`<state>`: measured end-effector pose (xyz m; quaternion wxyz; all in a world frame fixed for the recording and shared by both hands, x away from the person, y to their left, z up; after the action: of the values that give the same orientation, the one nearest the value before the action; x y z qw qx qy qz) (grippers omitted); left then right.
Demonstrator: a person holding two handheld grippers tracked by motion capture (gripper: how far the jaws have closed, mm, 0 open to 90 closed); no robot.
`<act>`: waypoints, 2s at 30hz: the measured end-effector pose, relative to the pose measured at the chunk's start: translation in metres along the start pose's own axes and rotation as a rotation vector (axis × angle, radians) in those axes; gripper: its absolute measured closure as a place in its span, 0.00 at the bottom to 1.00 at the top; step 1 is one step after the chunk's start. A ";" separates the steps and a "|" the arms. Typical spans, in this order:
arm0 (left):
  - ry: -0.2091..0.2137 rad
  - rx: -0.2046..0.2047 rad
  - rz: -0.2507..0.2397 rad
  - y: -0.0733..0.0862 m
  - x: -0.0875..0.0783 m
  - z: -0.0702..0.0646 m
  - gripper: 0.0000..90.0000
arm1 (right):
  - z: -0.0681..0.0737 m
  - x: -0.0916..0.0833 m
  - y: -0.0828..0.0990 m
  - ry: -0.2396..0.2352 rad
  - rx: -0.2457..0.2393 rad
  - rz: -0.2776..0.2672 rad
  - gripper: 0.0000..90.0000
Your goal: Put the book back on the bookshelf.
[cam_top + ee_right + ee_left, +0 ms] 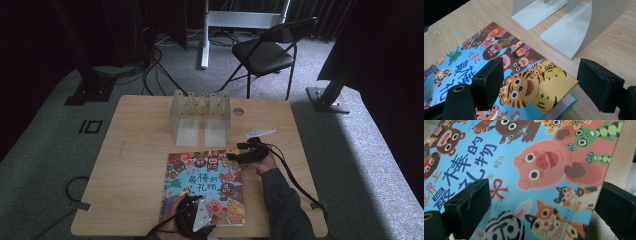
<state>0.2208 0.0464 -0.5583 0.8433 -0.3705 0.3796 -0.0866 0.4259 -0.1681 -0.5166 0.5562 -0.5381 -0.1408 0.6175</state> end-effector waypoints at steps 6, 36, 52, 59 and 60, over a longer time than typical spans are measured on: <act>-0.035 0.004 -0.055 -0.004 -0.008 0.002 0.07 | 0.002 -0.003 -0.004 -0.008 -0.011 -0.018 0.25; -0.015 -0.113 -0.110 -0.006 -0.017 0.022 0.09 | 0.013 0.004 -0.016 -0.049 0.004 -0.024 0.40; 0.056 -0.185 -0.164 -0.004 -0.037 0.035 0.13 | 0.013 -0.001 -0.020 -0.083 0.033 -0.043 0.51; 0.030 -0.208 -0.151 -0.002 -0.035 0.044 0.14 | 0.014 -0.002 -0.022 -0.084 0.033 -0.046 0.52; 0.012 -0.210 -0.144 -0.001 -0.034 0.045 0.15 | 0.014 -0.002 -0.023 -0.083 0.030 -0.046 0.52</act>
<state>0.2289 0.0856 -0.5177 0.7892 -0.4823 0.3642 -0.1090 0.4258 -0.1557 -0.4926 0.5719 -0.5003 -0.1666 0.6284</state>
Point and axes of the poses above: each handheld gripper's, and its own axes: x roughly forward along the jaws, y roughly out of its underside, z roughly to its left, the point moved 3 cm from there along x, roughly forward along the jaws, and after that the axes turned 13 degrees about -y, right-handed, at the moved point
